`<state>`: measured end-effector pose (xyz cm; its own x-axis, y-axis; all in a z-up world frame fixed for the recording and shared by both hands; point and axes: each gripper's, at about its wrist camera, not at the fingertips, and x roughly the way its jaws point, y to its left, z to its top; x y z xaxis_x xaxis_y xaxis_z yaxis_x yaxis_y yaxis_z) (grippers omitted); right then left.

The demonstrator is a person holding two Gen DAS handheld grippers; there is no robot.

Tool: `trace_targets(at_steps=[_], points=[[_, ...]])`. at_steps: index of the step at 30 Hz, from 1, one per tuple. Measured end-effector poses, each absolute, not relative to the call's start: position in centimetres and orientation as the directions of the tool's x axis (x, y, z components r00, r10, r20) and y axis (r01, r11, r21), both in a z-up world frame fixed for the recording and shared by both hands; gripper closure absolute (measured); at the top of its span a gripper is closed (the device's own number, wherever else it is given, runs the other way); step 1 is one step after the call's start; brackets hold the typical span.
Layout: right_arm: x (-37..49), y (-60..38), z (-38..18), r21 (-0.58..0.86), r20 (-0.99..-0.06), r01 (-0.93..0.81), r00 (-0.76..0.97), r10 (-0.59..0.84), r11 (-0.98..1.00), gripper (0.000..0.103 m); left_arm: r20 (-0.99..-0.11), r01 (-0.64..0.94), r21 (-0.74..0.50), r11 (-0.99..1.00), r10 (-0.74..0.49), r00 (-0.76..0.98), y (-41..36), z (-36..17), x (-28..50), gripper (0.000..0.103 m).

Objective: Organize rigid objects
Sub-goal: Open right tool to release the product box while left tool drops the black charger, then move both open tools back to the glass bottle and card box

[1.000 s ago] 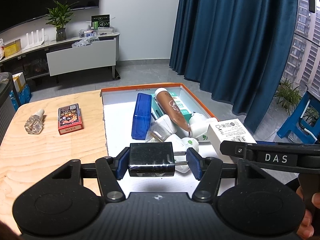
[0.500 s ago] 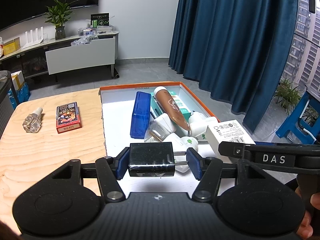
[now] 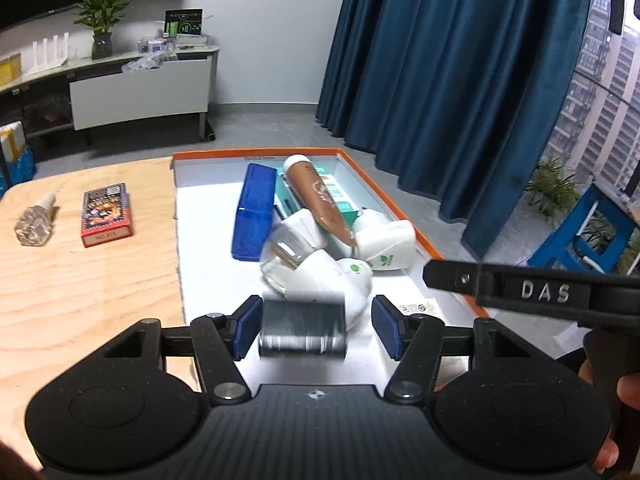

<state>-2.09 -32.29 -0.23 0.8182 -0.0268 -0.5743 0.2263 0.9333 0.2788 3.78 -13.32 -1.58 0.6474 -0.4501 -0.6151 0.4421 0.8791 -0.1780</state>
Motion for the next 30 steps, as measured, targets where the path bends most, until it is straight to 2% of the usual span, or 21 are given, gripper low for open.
trace_targets(at_steps=[2,11,20,30], points=[[-2.2,-32.4,0.2,0.281,-0.559,0.229,0.828,-0.035,0.932,0.024,-0.606,0.452,-0.181,0.873,-0.461,0.648,-13.3,-1.4,3.7,0.033],[-1.8,-31.0,1.1,0.237,-0.549,0.211,0.834,-0.048,0.948,0.023,-0.594,0.423,-0.179,0.888,-0.440,0.673,-12.0,-0.8,3.9,0.029],[0.2,-27.0,2.0,0.207,-0.544,0.105,0.839,0.025,0.973,0.022,-0.597,0.296,-0.140,0.945,-0.319,0.736,-7.6,0.0,4.8,0.021],[4.2,-19.9,1.6,0.185,-0.567,-0.055,0.810,0.153,0.981,0.022,-0.605,0.129,-0.130,0.983,-0.181,0.775,-1.5,0.7,6.0,0.020]])
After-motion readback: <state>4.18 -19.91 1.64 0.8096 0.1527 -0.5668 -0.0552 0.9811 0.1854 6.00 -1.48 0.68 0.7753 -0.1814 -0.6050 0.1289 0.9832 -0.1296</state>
